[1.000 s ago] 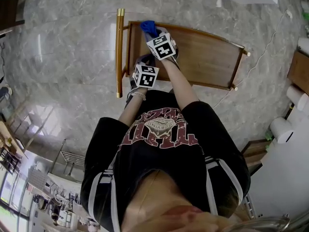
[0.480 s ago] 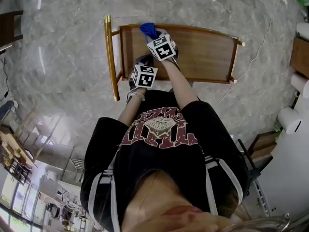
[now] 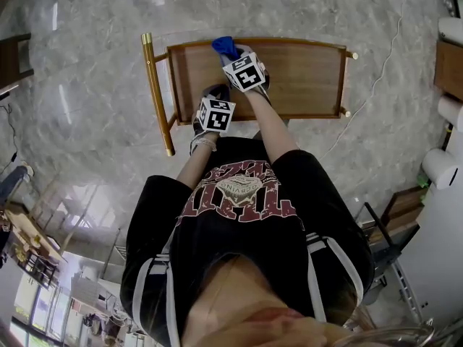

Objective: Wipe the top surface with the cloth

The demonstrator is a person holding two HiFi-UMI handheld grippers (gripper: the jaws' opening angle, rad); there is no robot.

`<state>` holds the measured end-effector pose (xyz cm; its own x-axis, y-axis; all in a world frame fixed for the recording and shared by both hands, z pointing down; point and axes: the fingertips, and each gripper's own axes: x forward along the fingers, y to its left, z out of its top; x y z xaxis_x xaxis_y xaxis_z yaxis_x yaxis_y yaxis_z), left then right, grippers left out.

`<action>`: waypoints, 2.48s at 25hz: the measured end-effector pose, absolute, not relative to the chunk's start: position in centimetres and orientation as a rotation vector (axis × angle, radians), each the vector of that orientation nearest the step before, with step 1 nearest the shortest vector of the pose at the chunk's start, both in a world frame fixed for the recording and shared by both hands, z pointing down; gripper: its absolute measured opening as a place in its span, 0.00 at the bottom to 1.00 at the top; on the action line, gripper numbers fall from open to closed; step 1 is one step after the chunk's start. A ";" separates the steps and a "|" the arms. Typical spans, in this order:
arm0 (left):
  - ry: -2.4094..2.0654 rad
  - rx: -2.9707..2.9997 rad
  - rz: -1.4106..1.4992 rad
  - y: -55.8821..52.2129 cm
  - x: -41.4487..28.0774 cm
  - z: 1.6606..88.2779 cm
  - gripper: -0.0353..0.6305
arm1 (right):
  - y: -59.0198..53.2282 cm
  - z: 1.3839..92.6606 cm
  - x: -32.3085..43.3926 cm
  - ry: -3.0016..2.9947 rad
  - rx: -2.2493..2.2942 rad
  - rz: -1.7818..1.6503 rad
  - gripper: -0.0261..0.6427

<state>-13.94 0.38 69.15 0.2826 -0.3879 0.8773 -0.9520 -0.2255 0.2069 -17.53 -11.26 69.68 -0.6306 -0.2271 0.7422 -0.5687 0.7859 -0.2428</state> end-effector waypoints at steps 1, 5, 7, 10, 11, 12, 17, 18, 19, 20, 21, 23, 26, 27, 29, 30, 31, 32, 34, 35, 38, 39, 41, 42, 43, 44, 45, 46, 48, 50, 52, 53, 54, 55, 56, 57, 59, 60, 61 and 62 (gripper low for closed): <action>-1.212 1.770 0.913 0.4 -13.7 69.2 0.13 | -11.4 69.6 -17.2 -2.245 0.594 0.605 0.12; -1.183 1.781 0.941 0.3 -12.6 69.8 0.13 | -11.8 70.1 -15.7 -2.239 0.611 0.615 0.12; -1.168 1.785 0.958 0.3 -12.1 70.1 0.13 | -12.0 70.2 -15.2 -2.238 0.618 0.620 0.12; -1.146 1.785 0.984 0.4 -11.6 70.3 0.13 | -12.2 69.8 -14.3 -2.234 0.637 0.631 0.12; -1.140 1.785 0.993 0.4 -11.4 70.4 0.13 | -12.3 69.8 -14.0 -2.233 0.644 0.633 0.12; -1.136 1.787 1.001 0.4 -11.2 70.5 0.13 | -12.4 69.9 -13.6 -2.232 0.651 0.635 0.12; -1.099 1.837 1.029 -0.6 -9.4 70.7 0.13 | -12.6 70.0 -12.0 -2.221 0.669 0.637 0.12; -1.084 1.849 1.036 -0.8 -8.8 70.7 0.13 | -12.5 70.1 -11.8 -2.224 0.671 0.634 0.12; -1.070 1.859 1.042 -1.0 -8.2 70.7 0.13 | -12.5 70.2 -11.6 -2.228 0.672 0.631 0.12; -1.058 1.867 1.046 -1.2 -7.7 70.9 0.13 | -12.5 70.3 -11.4 -2.230 0.671 0.627 0.12; -1.048 1.871 1.049 -1.3 -7.3 71.0 0.13 | -12.4 70.3 -11.2 -2.227 0.669 0.621 0.12; -1.028 1.874 1.057 -1.3 -6.5 71.2 0.13 | -12.4 70.1 -10.5 -2.217 0.673 0.617 0.12; -0.999 1.874 1.089 -0.9 -5.9 71.7 0.13 | -12.5 70.3 -9.4 -2.212 0.703 0.643 0.12; -0.996 1.873 1.100 -0.7 -5.9 71.8 0.13 | -12.5 70.5 -9.1 -2.210 0.712 0.642 0.12; -1.011 1.878 1.118 -0.6 -5.9 72.0 0.13 | -12.4 70.8 -8.4 -2.199 0.726 0.646 0.12; -1.022 1.877 1.127 -0.5 -5.9 72.0 0.13 | -12.4 70.8 -8.1 -2.194 0.729 0.652 0.12; -1.032 1.873 1.136 -0.5 -6.0 72.1 0.13 | -12.4 70.6 -7.9 -2.191 0.730 0.657 0.12; -1.038 1.869 1.146 -0.5 -6.0 72.1 0.13 | -12.4 70.5 -7.6 -2.190 0.730 0.658 0.12; -1.043 1.869 1.169 -0.5 -5.8 72.2 0.13 | -12.5 70.4 -7.0 -2.190 0.731 0.655 0.12; -1.044 1.871 1.175 -0.5 -5.7 72.2 0.13 | -12.6 70.3 -6.7 -2.191 0.733 0.651 0.12; -1.040 1.882 1.181 -0.6 -5.9 72.1 0.13 | -12.9 70.2 -6.3 -2.187 0.739 0.649 0.12; -1.036 1.884 1.187 -0.6 -5.9 72.1 0.13 | -13.0 70.2 -6.2 -2.187 0.738 0.643 0.12; -1.029 1.880 1.202 -0.7 -5.8 72.3 0.13 | -13.2 70.4 -5.7 -2.184 0.742 0.635 0.12; -1.027 1.876 1.204 -0.7 -5.8 72.3 0.13 | -13.3 70.4 -5.4 -2.181 0.749 0.638 0.12; -1.027 1.873 1.202 -0.7 -5.7 72.3 0.13 | -13.3 70.4 -5.2 -2.177 0.757 0.643 0.12; -1.028 1.873 1.200 -0.7 -5.7 72.3 0.13 | -13.4 70.4 -4.9 -2.175 0.761 0.645 0.12; -1.028 1.876 1.201 -0.7 -5.7 72.2 0.13 | -13.4 70.4 -4.6 -2.173 0.765 0.644 0.12; -1.028 1.880 1.204 -0.7 -5.7 72.1 0.13 | -13.6 70.4 -4.4 -2.174 0.773 0.641 0.12; -1.029 1.881 1.211 -0.6 -5.7 72.0 0.13 | -13.8 70.5 -3.7 -2.172 0.790 0.643 0.12; -1.028 1.877 1.214 -0.5 -5.7 72.0 0.13 | -13.9 70.4 -2.9 -2.163 0.802 0.647 0.12; -1.025 1.879 1.222 -0.5 -5.7 72.0 0.13 | -14.1 70.4 -2.3 -2.160 0.811 0.645 0.12; -1.024 1.882 1.228 -0.4 -5.7 72.0 0.13 | -14.2 70.4 -1.9 -2.160 0.815 0.644 0.12; -1.024 1.883 1.233 -0.4 -5.6 72.1 0.13 | -14.3 70.5 -1.5 -2.155 0.820 0.646 0.12; -1.025 1.880 1.233 -0.4 -5.5 72.1 0.13 | -14.4 70.5 -0.9 -2.146 0.826 0.649 0.12; -1.027 1.874 1.230 -0.4 -5.4 72.2 0.13 | -14.4 70.6 -0.2 -2.137 0.833 0.651 0.12; -1.030 1.867 1.224 -0.4 -5.2 72.2 0.13 | -14.5 70.7 0.4 -2.131 0.841 0.653 0.12; -1.035 1.857 1.220 -0.4 -5.1 72.3 0.13 | -14.8 70.7 1.5 -2.121 0.855 0.657 0.12; -1.038 1.855 1.225 -0.5 -5.1 72.3 0.13 | -15.0 70.8 1.9 -2.116 0.862 0.660 0.12; -1.041 1.852 1.232 -0.5 -5.1 72.4 0.13 | -15.1 70.8 2.3 -2.112 0.869 0.664 0.12; -1.044 1.848 1.240 -0.5 -5.1 72.4 0.13 | -15.3 70.7 2.7 -2.109 0.876 0.667 0.12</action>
<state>-5.11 -0.51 72.38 0.2276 -0.2481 0.9416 -0.8855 -0.4550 0.0941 2.67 -15.25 70.74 -0.4896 -0.3691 0.7900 -0.7562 0.6308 -0.1739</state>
